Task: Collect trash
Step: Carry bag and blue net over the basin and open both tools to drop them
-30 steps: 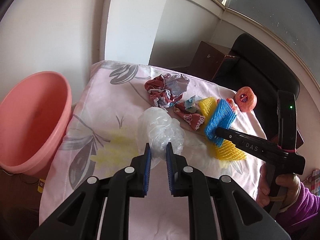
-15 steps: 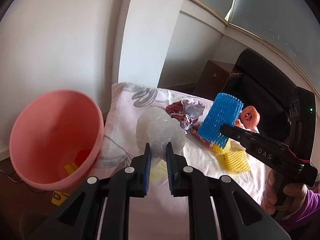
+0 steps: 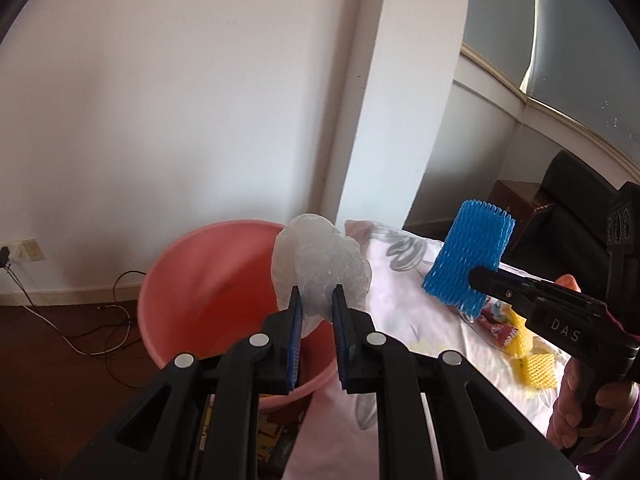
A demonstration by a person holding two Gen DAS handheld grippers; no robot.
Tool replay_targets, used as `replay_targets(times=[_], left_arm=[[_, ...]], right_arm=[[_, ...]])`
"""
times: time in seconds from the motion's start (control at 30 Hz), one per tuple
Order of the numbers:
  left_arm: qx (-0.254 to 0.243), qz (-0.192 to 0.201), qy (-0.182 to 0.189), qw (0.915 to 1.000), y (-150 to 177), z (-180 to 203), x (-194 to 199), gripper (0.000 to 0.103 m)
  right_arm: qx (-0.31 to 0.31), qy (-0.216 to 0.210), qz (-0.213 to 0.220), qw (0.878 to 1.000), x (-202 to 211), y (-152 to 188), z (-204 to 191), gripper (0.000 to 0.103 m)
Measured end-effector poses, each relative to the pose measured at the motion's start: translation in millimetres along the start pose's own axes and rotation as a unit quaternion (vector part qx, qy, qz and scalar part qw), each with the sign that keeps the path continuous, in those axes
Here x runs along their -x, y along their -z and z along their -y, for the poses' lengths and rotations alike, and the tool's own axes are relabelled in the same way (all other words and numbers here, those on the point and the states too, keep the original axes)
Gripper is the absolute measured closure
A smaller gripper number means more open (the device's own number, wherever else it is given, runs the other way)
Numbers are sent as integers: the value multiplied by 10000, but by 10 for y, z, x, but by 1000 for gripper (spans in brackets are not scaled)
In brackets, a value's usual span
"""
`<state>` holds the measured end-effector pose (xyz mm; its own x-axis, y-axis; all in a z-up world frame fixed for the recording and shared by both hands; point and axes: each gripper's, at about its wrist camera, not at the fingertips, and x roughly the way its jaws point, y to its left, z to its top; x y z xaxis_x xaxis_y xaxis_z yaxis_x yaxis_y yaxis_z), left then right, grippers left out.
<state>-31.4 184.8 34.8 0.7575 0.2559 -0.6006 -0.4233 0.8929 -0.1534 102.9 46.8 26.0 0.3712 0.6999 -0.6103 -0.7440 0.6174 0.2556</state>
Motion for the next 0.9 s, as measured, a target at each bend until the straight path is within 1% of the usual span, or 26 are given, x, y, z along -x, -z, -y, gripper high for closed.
replay_targets(times=[0.1,0.2,0.33,0.47,0.6,0.9], left_arm=[[101,-23,-214,9997,25,-178,-9,90],[225,-112,-340,9991,62,-326,-43,90],[200,-134,-524,9983,87,-471,-77,90],[293,-230,-535,9979,89,-577,-156,90],[274,-315,-517,9978,65,-624,-279,89],[253,-486,-480,9973,85,-670,-507,89]], right_arm=[[237,-200,-58,9995,-144,-52,-235,96],[441,-338,-127,9984,-286,-86,-420,96],[550,-438,-271,9972,-506,-78,-598,96],[578,-447,-483,9962,-710,-60,-711,96],[658,-376,-659,9949,-885,-39,-750,96],[920,-286,-859,9916,-1041,-3,-816,96]])
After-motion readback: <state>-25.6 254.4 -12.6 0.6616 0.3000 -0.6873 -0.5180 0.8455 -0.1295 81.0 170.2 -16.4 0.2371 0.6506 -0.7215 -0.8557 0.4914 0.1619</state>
